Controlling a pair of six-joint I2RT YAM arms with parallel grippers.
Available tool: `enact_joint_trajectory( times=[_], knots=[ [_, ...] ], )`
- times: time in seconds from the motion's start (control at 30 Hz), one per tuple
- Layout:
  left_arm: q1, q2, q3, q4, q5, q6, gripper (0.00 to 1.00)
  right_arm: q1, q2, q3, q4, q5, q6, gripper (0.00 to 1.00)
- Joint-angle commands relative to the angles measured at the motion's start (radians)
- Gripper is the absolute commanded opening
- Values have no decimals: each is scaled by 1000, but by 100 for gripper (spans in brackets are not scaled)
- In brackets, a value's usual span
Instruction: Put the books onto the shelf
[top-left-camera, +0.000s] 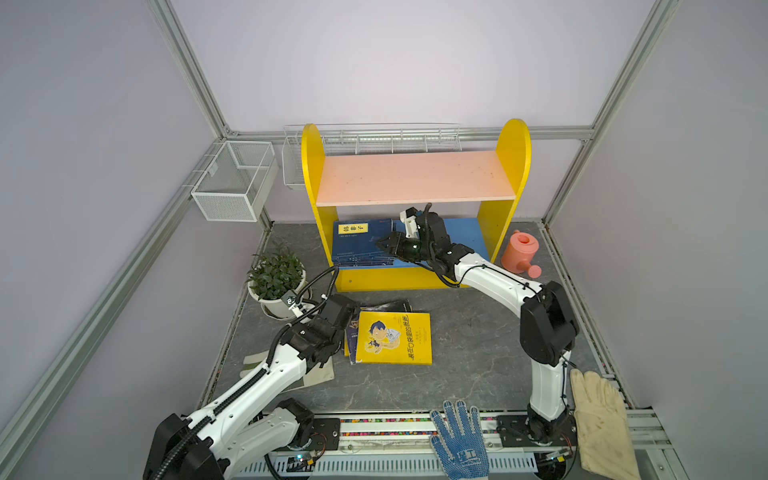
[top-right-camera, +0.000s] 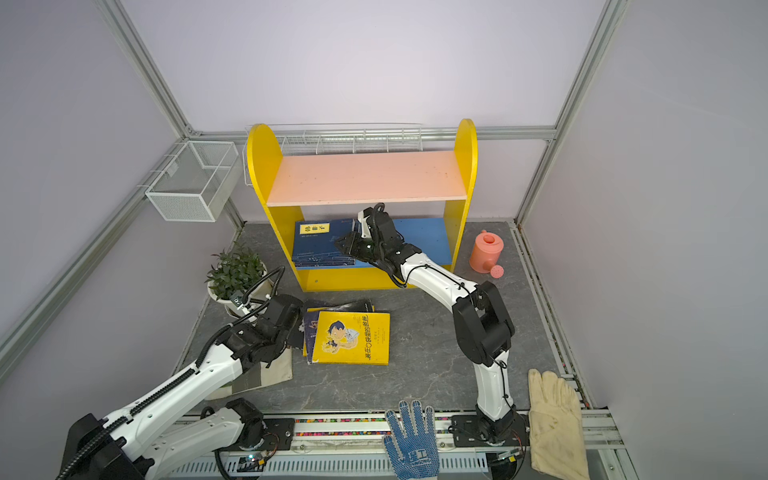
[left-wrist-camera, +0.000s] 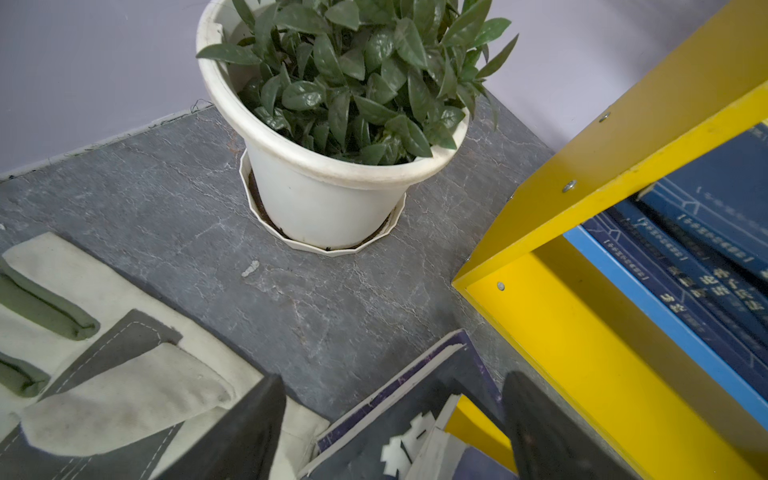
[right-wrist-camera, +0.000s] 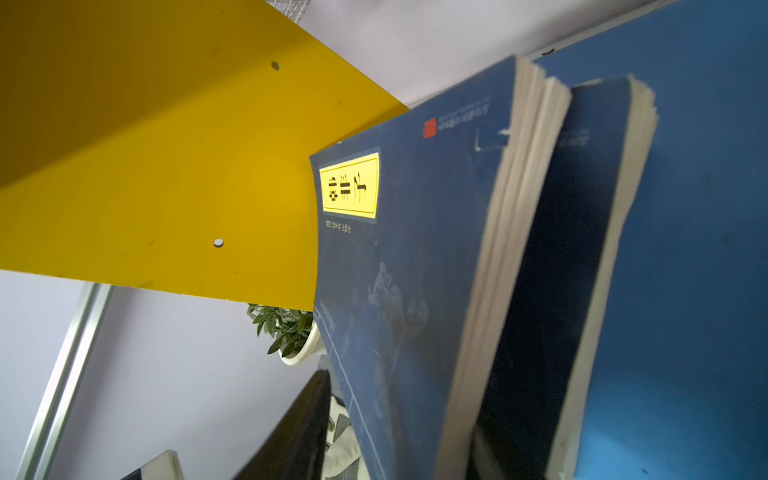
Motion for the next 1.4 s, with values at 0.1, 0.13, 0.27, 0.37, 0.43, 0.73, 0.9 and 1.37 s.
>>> enact_joint_trajectory(
  times=[0.1, 0.13, 0.27, 0.37, 0.43, 0.73, 0.9, 1.37],
  knots=[
    [7, -1, 27, -8, -1, -5, 83, 3, 11, 119, -184, 110, -151, 53],
    [7, 2, 26, -7, 0, -5, 83, 3, 12, 128, -201, 125, -167, 53],
    [7, 6, 26, -4, 7, -3, 83, 3, 15, 150, -244, 168, -215, 54],
    [7, 6, 26, -2, 9, -2, 83, 2, 10, 167, -274, 200, -258, 55],
    [7, 6, 25, -2, 9, -1, 83, 3, -4, 167, -280, 221, -287, 56],
    [7, 6, 26, 21, 18, 21, 83, 14, -160, 9, -227, 218, -420, 57],
    [7, 5, 23, 20, 4, 19, 83, 48, -232, -83, -279, 219, -488, 53],
    [15, 0, 26, -1, 3, 13, 83, 163, -104, -26, -394, 177, -565, 9]
  ],
)
